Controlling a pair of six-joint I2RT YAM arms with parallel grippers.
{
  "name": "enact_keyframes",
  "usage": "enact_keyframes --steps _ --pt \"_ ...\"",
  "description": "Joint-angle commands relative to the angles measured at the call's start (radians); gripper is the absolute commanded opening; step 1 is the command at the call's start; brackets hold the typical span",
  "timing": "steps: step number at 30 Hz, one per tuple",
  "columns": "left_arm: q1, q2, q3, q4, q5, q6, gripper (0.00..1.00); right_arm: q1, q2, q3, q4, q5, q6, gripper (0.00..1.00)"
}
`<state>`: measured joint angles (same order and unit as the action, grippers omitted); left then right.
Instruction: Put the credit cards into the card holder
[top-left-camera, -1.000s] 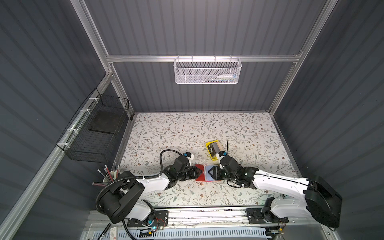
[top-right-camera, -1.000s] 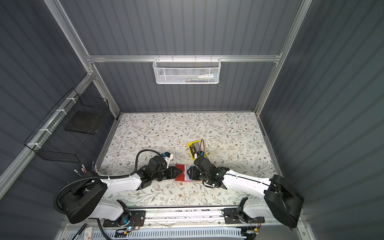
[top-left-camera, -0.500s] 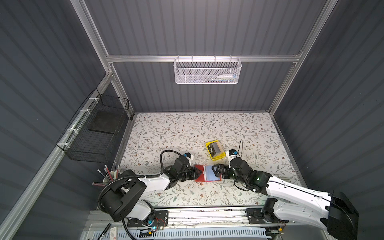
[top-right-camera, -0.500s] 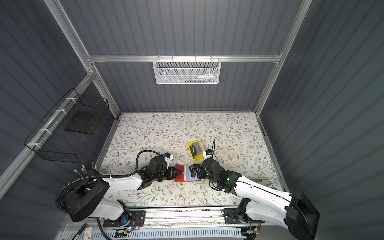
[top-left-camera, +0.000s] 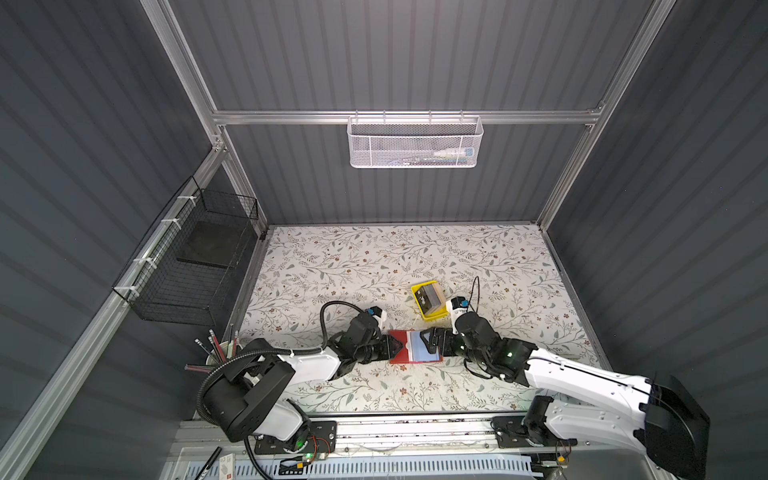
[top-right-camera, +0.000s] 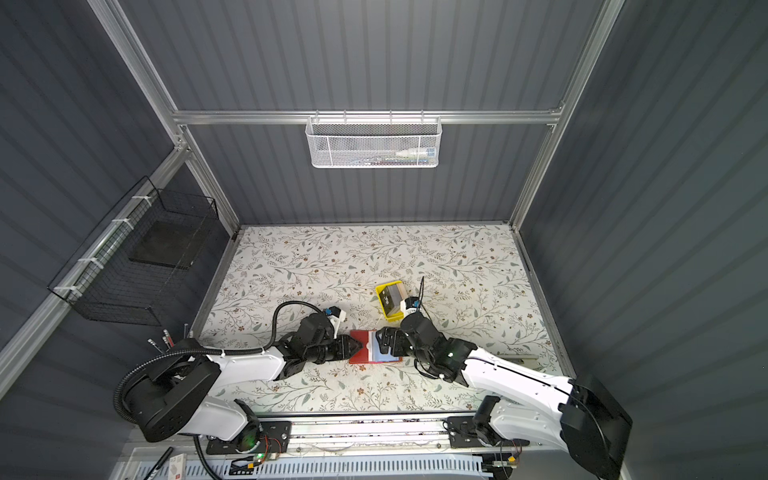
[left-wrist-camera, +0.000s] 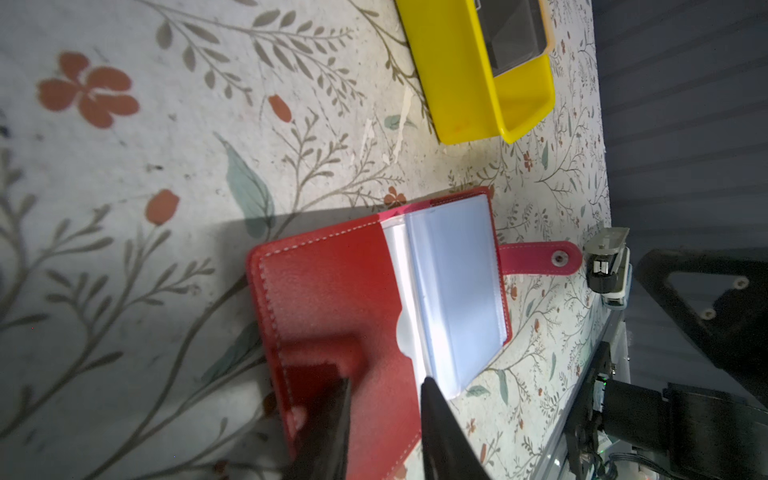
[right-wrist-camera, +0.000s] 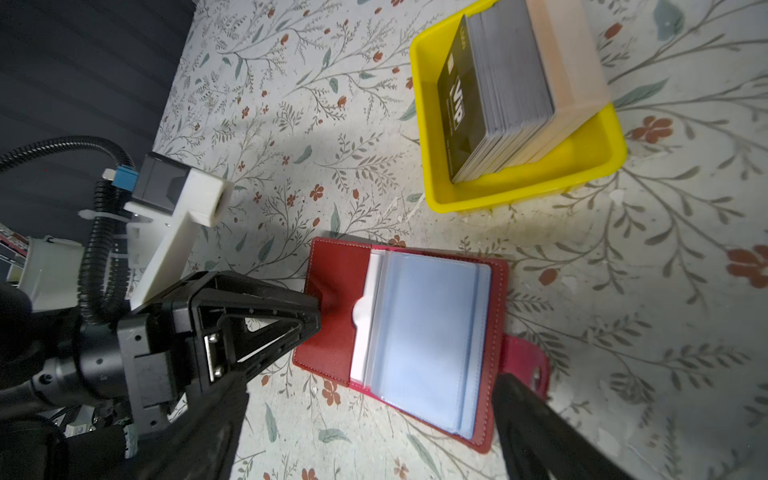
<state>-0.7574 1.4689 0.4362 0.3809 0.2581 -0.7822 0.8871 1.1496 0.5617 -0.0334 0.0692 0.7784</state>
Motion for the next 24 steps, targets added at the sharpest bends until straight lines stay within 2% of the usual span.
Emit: enact_keyframes --steps 1,5,12,19,24 --pt "0.006 0.027 -0.017 -0.023 -0.013 -0.007 0.3 -0.002 0.079 0.037 0.035 -0.088 0.005 0.94" --pt "0.006 0.021 -0.028 -0.016 -0.013 -0.012 0.3 -0.002 0.157 0.048 0.111 -0.173 0.014 0.94" --pt "0.001 0.025 -0.035 -0.035 -0.019 0.013 0.32 -0.006 0.274 0.056 0.198 -0.231 0.046 0.95" --pt "-0.006 0.026 -0.062 0.002 -0.018 -0.01 0.32 -0.026 0.315 0.04 0.197 -0.233 0.089 0.95" --pt "-0.013 0.039 -0.065 0.017 -0.019 -0.018 0.32 -0.037 0.311 0.034 0.126 -0.195 0.111 0.94"
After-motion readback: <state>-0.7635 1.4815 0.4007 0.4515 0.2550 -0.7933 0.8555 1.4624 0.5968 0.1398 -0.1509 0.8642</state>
